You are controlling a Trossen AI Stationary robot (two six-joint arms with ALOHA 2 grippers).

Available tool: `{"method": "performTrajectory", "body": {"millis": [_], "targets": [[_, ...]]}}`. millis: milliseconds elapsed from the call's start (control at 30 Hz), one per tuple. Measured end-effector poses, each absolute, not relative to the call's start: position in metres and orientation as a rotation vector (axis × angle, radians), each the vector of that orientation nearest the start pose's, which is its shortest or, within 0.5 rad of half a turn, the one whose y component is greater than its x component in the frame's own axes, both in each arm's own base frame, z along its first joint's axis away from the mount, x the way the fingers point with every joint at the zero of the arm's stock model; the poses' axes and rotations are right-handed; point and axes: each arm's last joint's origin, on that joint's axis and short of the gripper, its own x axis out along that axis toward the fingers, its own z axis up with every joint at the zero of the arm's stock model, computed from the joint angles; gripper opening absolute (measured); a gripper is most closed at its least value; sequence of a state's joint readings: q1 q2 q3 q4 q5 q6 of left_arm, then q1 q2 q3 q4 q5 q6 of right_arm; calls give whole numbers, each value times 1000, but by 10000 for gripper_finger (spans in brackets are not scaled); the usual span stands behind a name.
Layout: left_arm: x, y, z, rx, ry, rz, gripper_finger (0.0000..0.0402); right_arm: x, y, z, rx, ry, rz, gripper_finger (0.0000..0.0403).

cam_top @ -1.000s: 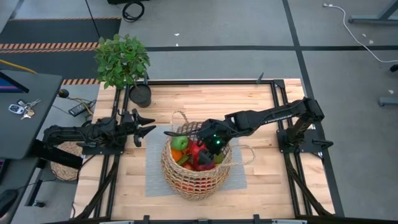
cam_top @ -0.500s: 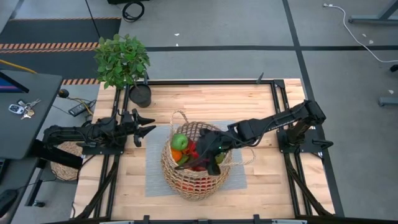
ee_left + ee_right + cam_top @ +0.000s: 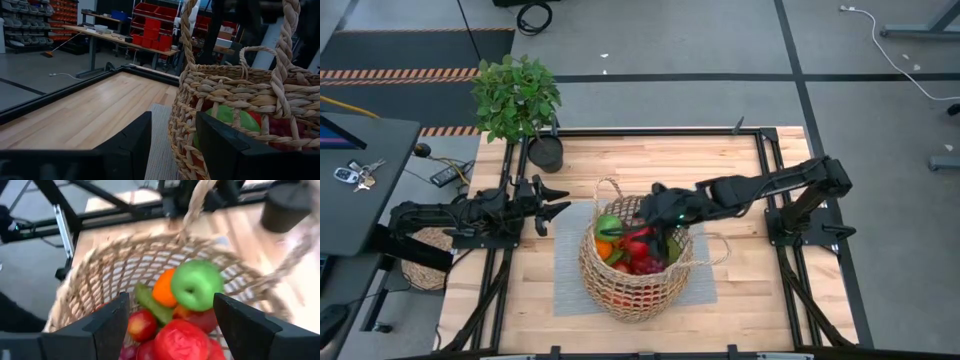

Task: Build produce basket
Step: Return to Home Position

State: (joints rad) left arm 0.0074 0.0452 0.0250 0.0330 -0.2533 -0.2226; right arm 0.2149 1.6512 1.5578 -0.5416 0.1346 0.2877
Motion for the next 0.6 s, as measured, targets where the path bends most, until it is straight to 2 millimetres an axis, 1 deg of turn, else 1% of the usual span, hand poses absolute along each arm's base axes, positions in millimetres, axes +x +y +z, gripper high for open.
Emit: {"method": "performTrajectory", "body": {"millis": [67,267,367,467,600], "targets": [[98,8,172,-223,-42,258,160,352,71,356,150,608,-44,286],[98,8,172,-223,-42,258,160,316,60,388,115,556,-151,258],[98,8,172,-223,-42,258,160,297,56,403,149,503,-156,242],[98,8,172,-223,-41,258,160,278,52,408,190,450,-154,231],[98,8,172,-223,-41,258,160,248,45,402,207,404,-151,229]]}}
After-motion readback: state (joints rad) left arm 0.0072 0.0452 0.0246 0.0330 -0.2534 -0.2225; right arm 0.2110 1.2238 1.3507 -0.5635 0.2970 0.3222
